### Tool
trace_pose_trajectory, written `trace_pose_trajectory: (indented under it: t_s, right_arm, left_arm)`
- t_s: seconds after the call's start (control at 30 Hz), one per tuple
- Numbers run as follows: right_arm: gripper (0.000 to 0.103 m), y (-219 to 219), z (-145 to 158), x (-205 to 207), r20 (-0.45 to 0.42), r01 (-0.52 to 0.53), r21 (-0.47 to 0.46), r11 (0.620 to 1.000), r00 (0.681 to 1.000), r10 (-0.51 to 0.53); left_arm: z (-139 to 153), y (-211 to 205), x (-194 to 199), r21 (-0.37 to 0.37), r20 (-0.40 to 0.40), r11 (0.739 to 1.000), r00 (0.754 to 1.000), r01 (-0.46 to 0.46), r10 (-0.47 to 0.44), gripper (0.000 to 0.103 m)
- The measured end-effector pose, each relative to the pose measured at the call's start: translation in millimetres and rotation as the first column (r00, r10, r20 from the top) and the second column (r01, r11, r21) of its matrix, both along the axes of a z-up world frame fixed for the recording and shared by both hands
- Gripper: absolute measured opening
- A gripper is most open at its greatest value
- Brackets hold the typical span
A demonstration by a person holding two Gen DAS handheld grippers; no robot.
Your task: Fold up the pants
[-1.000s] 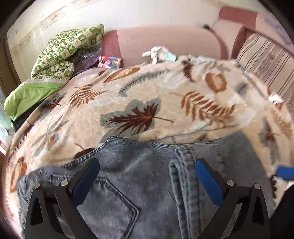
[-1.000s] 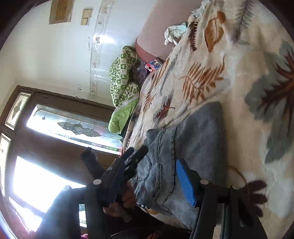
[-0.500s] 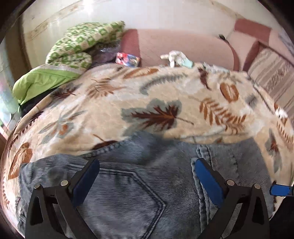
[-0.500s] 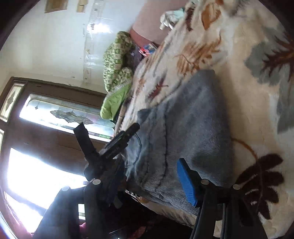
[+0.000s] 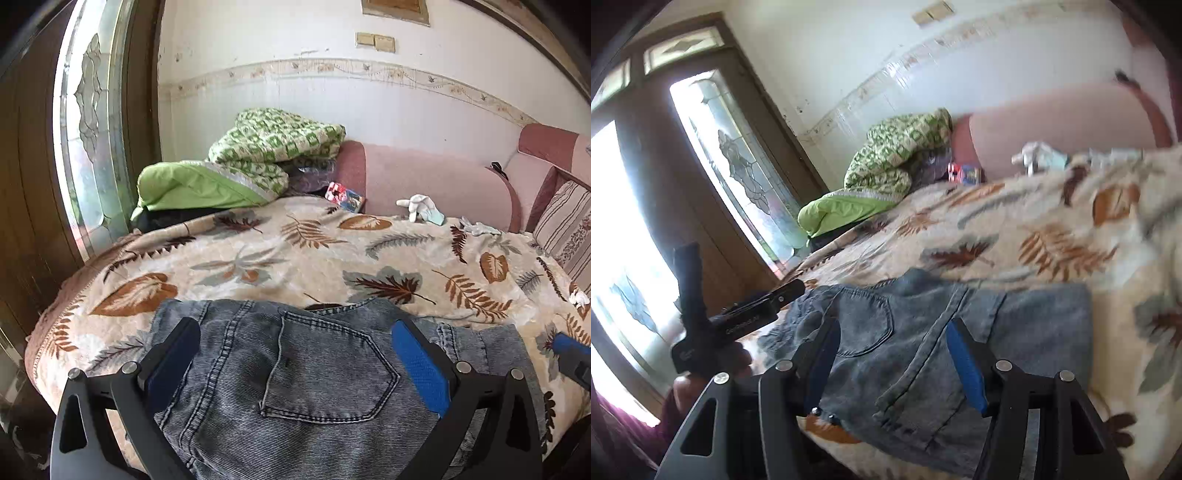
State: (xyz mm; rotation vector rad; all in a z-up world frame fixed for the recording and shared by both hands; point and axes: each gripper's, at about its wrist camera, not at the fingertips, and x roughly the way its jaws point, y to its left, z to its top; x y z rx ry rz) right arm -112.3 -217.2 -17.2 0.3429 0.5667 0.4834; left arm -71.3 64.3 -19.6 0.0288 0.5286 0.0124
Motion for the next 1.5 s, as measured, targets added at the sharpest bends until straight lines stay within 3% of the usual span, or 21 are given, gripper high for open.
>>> trace_pose_trajectory:
  t_s: [0.1, 0.27, 0.67, 1.03, 1.17, 1.3, 1.5]
  right_arm:
    - [0.065, 8.0, 5.9, -9.8, 0.098, 0.070, -0.104, 0.992, 0.993, -0.060]
    - [0.065, 6.6, -7.8, -1.1, 0.038, 0.093, -0.145, 0.985, 0.995, -0.089]
    - [0.065, 12.2, -18.8, 1.6, 0.011, 0.056, -0.166, 0.984, 0.998, -0.054]
    - [0.065, 1.4, -15.1, -3.2, 0.016, 0.090, -0.156, 0.984, 0.996, -0.089]
    - [0.065, 1.0, -15.7, -2.8, 0.010, 0.093, -0.163, 0.982, 0.996, -0.093]
    - [0.065, 1.0, -15.9, -3.0, 0.009, 0.096, -0.165, 0.982, 0.995, -0.096]
    - [0.065, 0.5, -16.1, -3.0, 0.009, 0.096, -0.157, 0.983, 0.995, -0.096]
  left_arm:
    - [1.1, -10.5, -2.7, 0.078, 0.004, 0.997, 1.000, 0.013, -0.013, 0.103]
    - [-2.5, -18.9, -8.8, 0.132, 0.009, 0.991, 1.000, 0.011, -0.012, 0.103]
    - [-15.3, -23.5, -11.4, 0.139, -0.068, 0.990, 0.997, -0.016, 0.025, 0.103]
    - [-15.0, -21.5, -18.2, 0.142, -0.080, 0.989, 0.996, -0.033, 0.044, 0.103]
    - [-18.9, -11.3, -19.1, 0.087, -0.124, 0.996, 0.991, -0.034, 0.044, 0.103]
    - [-27.5, 12.8, -20.5, -0.002, -0.173, 0.995, 0.980, -0.097, 0.096, 0.103]
    - [-39.7, 54.8, -20.7, -0.087, -0.228, 0.965, 0.948, -0.249, 0.224, 0.103]
